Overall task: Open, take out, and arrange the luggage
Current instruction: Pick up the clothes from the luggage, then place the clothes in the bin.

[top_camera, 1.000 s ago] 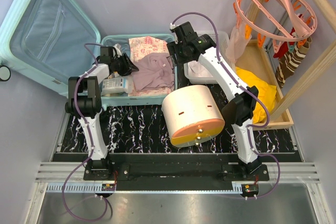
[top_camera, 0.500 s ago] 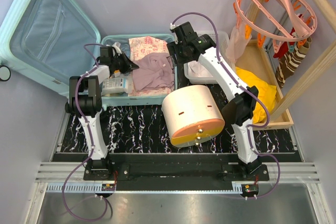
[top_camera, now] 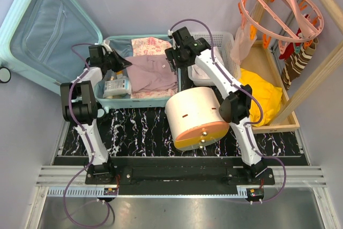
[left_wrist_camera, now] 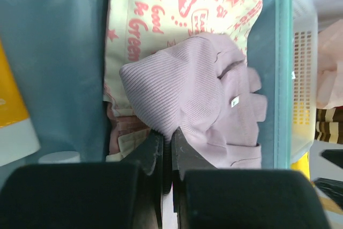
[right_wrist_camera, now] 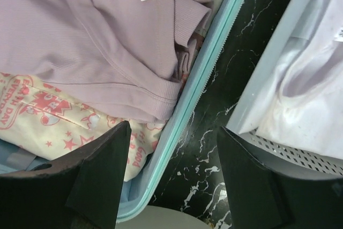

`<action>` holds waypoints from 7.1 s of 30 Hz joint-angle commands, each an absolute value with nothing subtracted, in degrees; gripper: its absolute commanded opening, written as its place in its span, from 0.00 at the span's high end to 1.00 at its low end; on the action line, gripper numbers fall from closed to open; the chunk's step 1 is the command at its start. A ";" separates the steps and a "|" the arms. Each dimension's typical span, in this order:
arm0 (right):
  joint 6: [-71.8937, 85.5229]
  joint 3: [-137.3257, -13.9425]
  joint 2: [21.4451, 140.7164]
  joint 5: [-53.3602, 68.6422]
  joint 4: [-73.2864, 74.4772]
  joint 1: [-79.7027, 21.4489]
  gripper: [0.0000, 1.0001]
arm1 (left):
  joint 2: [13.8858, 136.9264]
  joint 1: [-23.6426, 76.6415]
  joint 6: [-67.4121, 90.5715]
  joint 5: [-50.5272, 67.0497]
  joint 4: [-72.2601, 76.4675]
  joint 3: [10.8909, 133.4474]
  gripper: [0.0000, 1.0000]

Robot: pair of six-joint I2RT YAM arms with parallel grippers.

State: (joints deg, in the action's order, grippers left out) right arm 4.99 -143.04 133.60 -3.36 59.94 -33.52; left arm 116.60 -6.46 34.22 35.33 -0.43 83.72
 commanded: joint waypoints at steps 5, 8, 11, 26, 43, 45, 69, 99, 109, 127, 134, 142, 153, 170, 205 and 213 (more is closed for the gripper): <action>5.45 -148.36 137.99 -0.18 60.73 -33.31 0.25 | 112.59 -8.00 32.79 39.28 0.97 85.25 1.00; 6.85 -149.15 138.16 -0.26 60.91 -33.22 0.25 | 112.76 -7.91 32.61 40.86 0.18 86.92 1.00; 7.91 -149.24 137.38 -0.70 60.82 -33.31 0.25 | 111.71 -7.82 32.78 40.96 0.35 87.80 1.00; 9.50 -150.64 136.67 3.43 59.94 -31.82 0.22 | 108.11 -2.55 37.17 39.82 2.02 91.14 1.00; 8.70 -149.95 137.20 0.36 59.24 -31.29 0.20 | 105.39 -0.44 41.84 40.61 3.34 95.36 1.00; 8.35 -148.98 136.32 -1.39 59.06 -31.03 0.20 | 105.03 -0.44 42.01 40.61 3.34 95.45 1.00; 9.14 -131.93 123.93 -8.26 49.57 -23.91 0.20 | 104.76 7.29 49.04 36.74 5.44 106.25 1.00; 5.28 -106.08 108.19 -11.54 33.04 -19.60 0.16 | 125.33 12.15 61.62 35.94 13.62 121.41 1.00; 6.59 -112.58 116.27 12.11 36.03 -17.58 0.08 | 130.42 4.93 52.83 41.74 5.81 118.21 1.00; 13.36 -133.24 135.79 15.38 39.99 -16.70 0.05 | 129.81 1.23 49.48 45.26 2.20 112.33 1.00; 16.95 -137.89 140.17 18.62 39.90 -15.47 0.06 | 130.34 0.18 50.71 45.61 3.16 111.97 1.00; 20.65 -142.82 144.23 23.99 37.53 -13.71 0.08 | 131.04 0.09 52.03 45.88 4.57 111.45 1.00; 20.83 -146.06 147.39 28.74 34.81 -13.27 0.30 | 130.78 0.35 51.86 45.79 4.66 110.22 1.00; 18.90 -146.95 145.28 26.46 34.63 -13.27 0.95 | 130.78 2.37 52.12 45.44 4.57 111.09 1.00; 2.20 -131.75 129.64 -10.02 40.43 -8.61 1.00 | 144.66 15.12 63.28 35.51 16.43 127.53 1.00; 1.06 -131.14 130.08 -11.51 40.34 -7.38 1.00 | 147.30 17.57 65.39 33.05 17.75 130.08 0.92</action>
